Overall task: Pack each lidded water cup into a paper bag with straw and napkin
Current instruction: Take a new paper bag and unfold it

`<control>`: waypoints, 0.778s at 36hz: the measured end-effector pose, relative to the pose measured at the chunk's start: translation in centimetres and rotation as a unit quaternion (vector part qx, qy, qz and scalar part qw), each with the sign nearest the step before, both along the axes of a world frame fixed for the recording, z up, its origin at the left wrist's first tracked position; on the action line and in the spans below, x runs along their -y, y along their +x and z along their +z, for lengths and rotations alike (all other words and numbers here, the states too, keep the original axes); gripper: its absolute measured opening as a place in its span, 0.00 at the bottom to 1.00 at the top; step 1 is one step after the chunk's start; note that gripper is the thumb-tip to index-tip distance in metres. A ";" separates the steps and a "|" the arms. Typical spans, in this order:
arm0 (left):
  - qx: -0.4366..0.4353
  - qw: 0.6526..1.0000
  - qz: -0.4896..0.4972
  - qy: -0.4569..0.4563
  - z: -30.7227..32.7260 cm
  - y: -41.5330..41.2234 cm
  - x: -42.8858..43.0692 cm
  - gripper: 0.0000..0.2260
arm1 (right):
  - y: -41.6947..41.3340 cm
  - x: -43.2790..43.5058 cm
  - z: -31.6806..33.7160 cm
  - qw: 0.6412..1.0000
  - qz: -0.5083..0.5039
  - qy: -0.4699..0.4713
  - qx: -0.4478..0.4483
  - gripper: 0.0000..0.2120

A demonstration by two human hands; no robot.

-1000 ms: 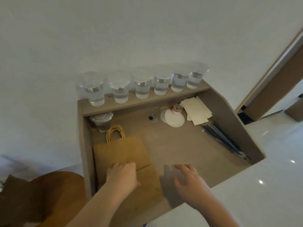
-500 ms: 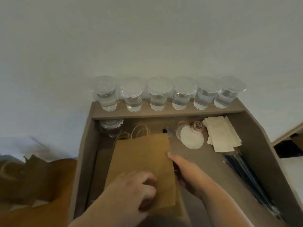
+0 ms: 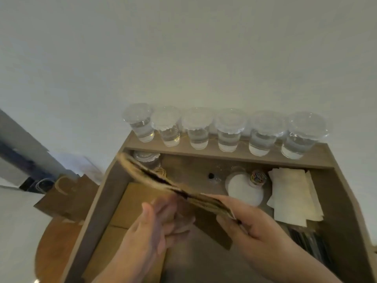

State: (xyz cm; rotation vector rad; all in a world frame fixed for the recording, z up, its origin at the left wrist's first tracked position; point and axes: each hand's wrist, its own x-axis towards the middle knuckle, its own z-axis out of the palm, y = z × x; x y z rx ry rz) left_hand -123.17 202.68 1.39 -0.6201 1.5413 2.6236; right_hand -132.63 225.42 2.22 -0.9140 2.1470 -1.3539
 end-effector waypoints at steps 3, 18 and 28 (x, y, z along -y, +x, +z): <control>-0.035 0.993 0.046 0.105 2.3 -0.1 -0.8 0.56 | 0.6 0.2 0.5 0.998 -0.005 0.030 -0.057 0.31; -0.081 0.953 -0.265 -0.122 2.5 -2.9 -0.6 0.18 | 2.7 0.6 0.2 0.990 -0.061 -0.028 0.123 0.45; 0.021 0.852 -0.209 -0.479 1.1 -4.2 -2.9 0.10 | 4.3 3.4 0.6 0.954 -0.251 0.165 0.023 0.28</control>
